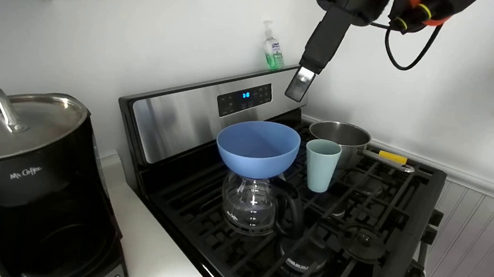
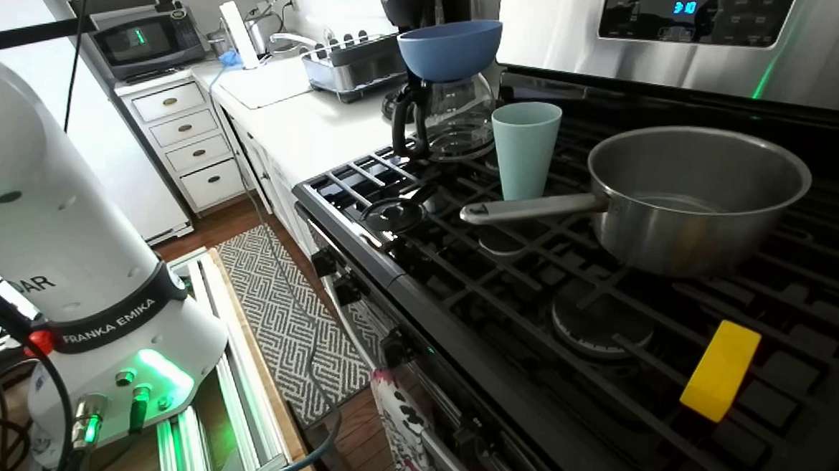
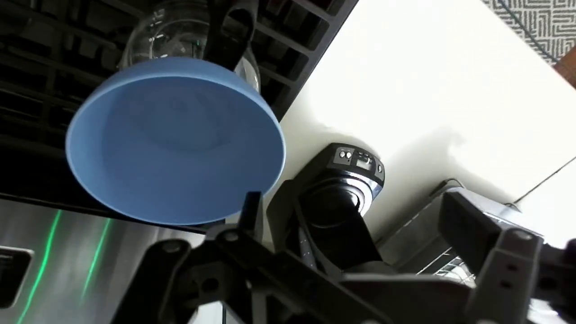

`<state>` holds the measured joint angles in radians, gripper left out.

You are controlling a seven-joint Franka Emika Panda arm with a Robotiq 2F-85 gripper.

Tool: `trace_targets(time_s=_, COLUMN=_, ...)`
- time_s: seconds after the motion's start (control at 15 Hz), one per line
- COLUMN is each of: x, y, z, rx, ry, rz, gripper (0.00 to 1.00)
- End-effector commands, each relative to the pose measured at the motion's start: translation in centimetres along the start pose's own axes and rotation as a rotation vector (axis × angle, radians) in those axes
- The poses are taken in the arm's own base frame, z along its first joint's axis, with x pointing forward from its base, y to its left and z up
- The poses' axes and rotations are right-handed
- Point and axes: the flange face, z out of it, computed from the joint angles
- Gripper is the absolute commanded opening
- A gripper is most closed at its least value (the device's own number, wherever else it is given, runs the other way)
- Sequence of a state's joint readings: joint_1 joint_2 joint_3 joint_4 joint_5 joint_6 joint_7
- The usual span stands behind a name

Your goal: Put the silver lid on the silver pot

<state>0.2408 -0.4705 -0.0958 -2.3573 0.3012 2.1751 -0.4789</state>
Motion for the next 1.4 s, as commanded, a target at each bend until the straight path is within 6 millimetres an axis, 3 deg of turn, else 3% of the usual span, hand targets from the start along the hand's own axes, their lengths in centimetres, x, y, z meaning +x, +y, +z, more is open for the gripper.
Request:
trace_targets(time_s=0.0, x=0.2, y=0.2, z=0.3, rx=0.014, ry=0.048, rz=-0.019, gripper=1.00)
trace_targets(time_s=0.2, x=2.7, y=-0.2, z=2.4, rx=-0.030, ry=0.196, rz=-0.133, gripper=1.00)
trace_targets(time_s=0.53, x=6.4, y=-5.1, z=7.8, rx=0.007, ry=0.366, rz=-0.286, gripper=1.00)
trace_targets(time_s=0.73, x=8.4, y=-7.1, z=10.2, rx=0.006, ry=0.444, rz=-0.276, gripper=1.00)
trace_targets(time_s=0.87, x=9.3, y=-7.8, z=10.8, rx=0.076, ry=0.470, rz=-0.256, gripper=1.00)
trace_targets(time_s=0.93, x=7.7, y=-7.8, z=10.6, rx=0.036, ry=0.435, rz=-0.259, gripper=1.00)
trace_targets(time_s=1.13, x=8.7, y=-8.0, z=11.1, rx=0.055, ry=0.453, rz=-0.255, gripper=1.00)
trace_targets(time_s=1.33, x=9.9, y=-8.1, z=12.5, rx=-0.108, ry=0.538, rz=-0.202, gripper=1.00)
